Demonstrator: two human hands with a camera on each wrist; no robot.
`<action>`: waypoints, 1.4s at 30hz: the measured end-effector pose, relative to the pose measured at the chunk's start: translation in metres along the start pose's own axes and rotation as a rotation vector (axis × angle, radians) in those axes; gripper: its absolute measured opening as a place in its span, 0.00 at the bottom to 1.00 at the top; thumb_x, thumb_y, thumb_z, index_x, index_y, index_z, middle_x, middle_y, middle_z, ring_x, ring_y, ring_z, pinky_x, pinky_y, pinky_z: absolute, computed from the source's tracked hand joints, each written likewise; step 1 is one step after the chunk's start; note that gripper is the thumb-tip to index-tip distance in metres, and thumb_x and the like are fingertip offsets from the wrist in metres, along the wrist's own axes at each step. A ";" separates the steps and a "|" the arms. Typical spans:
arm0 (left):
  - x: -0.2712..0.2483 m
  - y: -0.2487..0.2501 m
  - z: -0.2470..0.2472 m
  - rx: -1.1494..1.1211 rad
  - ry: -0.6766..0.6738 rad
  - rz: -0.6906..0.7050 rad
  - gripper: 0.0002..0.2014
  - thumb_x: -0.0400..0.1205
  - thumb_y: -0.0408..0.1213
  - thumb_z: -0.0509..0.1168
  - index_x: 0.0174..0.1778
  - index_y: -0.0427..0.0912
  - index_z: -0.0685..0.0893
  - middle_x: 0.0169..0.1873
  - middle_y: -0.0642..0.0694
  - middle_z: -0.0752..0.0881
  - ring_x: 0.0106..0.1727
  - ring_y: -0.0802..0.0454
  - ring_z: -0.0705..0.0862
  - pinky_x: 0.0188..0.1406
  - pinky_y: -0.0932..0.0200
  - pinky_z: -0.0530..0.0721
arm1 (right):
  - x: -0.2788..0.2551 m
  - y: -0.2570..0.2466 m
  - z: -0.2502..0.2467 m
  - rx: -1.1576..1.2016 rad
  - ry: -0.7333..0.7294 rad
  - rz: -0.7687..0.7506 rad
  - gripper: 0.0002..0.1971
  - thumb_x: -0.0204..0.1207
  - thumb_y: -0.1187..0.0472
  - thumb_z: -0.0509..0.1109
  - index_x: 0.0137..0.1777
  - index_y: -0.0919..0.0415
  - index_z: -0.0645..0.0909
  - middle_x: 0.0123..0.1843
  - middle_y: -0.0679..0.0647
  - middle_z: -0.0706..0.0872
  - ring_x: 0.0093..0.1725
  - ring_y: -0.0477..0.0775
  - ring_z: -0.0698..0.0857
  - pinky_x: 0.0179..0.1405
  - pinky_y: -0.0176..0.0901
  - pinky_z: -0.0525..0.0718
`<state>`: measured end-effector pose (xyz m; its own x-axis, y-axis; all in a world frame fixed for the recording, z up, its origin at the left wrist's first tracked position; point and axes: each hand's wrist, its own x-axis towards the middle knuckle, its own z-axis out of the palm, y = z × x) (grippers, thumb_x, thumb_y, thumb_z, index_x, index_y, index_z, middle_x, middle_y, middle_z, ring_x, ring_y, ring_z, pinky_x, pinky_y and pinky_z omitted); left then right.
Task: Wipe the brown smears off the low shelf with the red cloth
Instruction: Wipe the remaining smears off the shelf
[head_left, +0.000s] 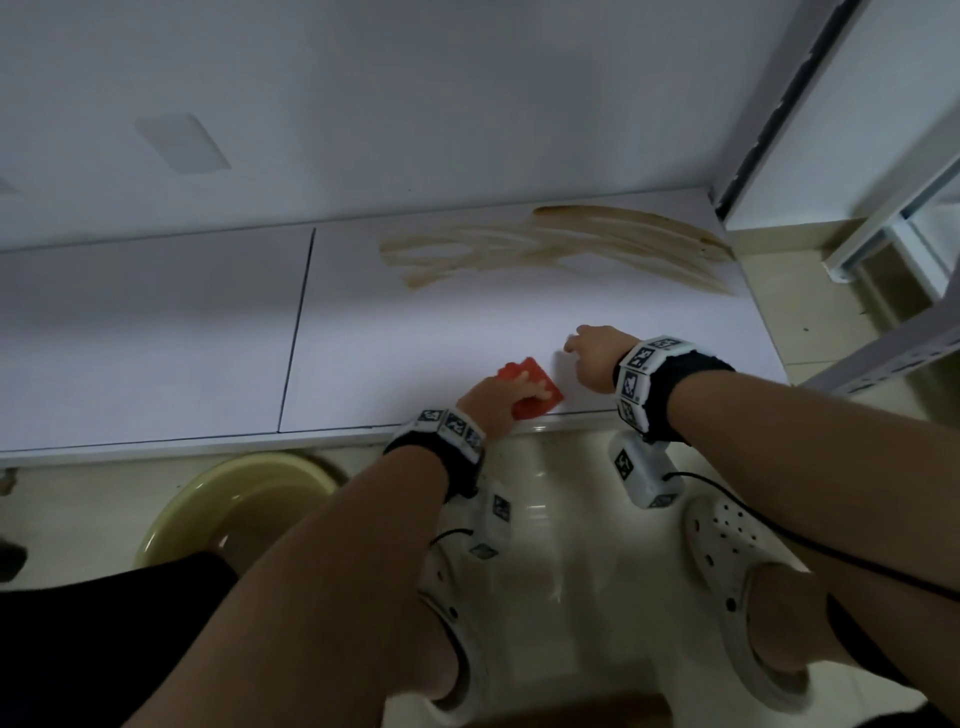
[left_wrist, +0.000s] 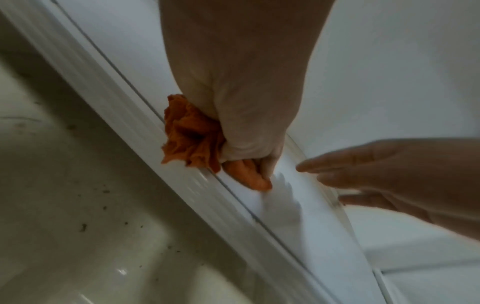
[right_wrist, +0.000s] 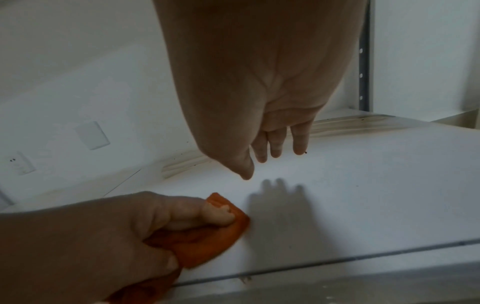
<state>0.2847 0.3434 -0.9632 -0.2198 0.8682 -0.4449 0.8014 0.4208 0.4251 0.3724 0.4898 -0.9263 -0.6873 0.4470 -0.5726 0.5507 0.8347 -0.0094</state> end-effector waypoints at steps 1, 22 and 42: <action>-0.008 -0.012 -0.004 -0.011 -0.029 -0.001 0.25 0.85 0.29 0.56 0.78 0.51 0.70 0.79 0.39 0.66 0.78 0.39 0.68 0.79 0.50 0.62 | -0.002 -0.002 -0.001 -0.002 -0.002 -0.006 0.20 0.81 0.68 0.57 0.73 0.66 0.72 0.74 0.62 0.72 0.72 0.61 0.75 0.71 0.50 0.76; -0.012 -0.081 -0.059 0.000 0.224 -0.095 0.19 0.88 0.38 0.50 0.75 0.40 0.71 0.74 0.41 0.74 0.71 0.43 0.77 0.69 0.57 0.73 | 0.022 -0.057 -0.017 0.153 0.096 -0.138 0.25 0.81 0.69 0.57 0.79 0.62 0.64 0.79 0.58 0.65 0.78 0.58 0.67 0.76 0.49 0.68; -0.029 -0.170 -0.074 0.094 0.131 -0.564 0.25 0.83 0.33 0.52 0.77 0.50 0.69 0.73 0.44 0.75 0.72 0.43 0.76 0.70 0.51 0.75 | 0.098 -0.125 -0.005 -0.134 0.056 -0.333 0.44 0.76 0.55 0.70 0.84 0.58 0.45 0.85 0.60 0.47 0.84 0.63 0.48 0.80 0.59 0.62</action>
<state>0.1133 0.2662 -0.9646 -0.6889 0.5444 -0.4786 0.5849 0.8075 0.0764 0.2339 0.4310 -0.9772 -0.8452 0.1573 -0.5108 0.2280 0.9705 -0.0785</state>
